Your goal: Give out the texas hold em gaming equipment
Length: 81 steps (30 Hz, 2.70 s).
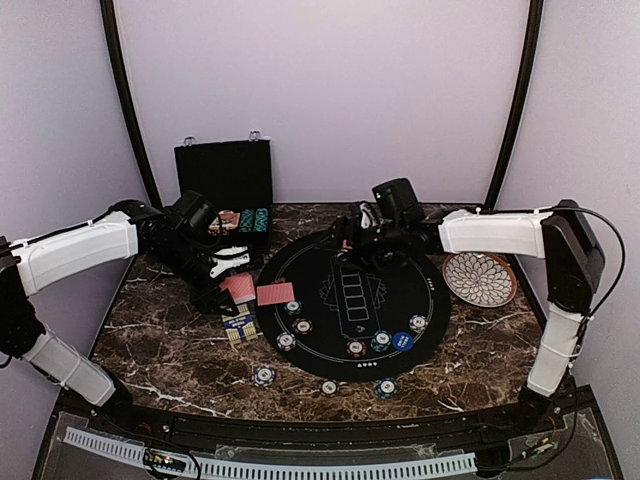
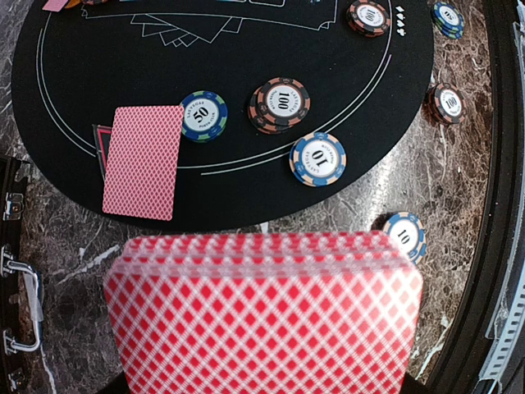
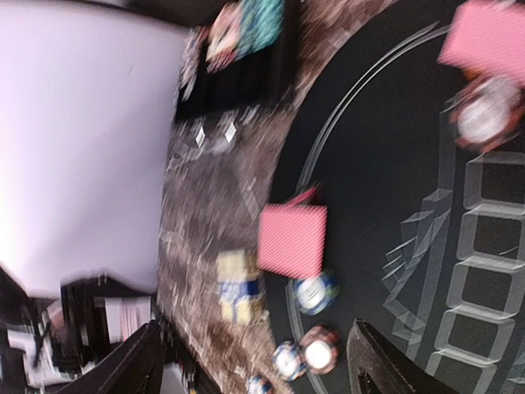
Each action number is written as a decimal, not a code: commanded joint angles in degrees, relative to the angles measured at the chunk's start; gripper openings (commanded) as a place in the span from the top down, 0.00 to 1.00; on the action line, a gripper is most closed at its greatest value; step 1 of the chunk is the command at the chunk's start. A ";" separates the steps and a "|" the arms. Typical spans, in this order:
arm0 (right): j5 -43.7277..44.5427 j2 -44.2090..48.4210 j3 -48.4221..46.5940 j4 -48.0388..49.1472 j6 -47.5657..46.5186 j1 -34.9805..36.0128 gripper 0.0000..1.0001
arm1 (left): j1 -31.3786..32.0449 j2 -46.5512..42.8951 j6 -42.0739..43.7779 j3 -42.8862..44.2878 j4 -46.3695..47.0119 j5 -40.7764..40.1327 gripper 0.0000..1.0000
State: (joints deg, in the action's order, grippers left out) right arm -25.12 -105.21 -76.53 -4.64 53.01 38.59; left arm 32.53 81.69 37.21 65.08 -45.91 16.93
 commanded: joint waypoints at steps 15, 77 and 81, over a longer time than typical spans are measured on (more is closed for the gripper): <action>-10.03 -8.42 -0.42 24.10 14.66 14.70 0.20 | -0.02 -1.77 -0.88 1.81 -0.17 1.96 1.00; -14.87 -16.94 -4.43 25.57 16.92 15.03 0.41 | 0.69 -0.50 -1.34 3.69 -1.05 1.82 1.00; -14.92 -15.65 -3.68 25.41 16.48 14.77 0.44 | 0.69 -0.48 -1.29 3.59 -0.91 1.70 1.00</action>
State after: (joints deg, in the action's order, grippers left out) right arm -41.10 -122.74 -82.26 24.23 71.33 54.39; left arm 33.28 82.28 35.77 66.61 -46.70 17.50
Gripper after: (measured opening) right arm 0.571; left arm 0.679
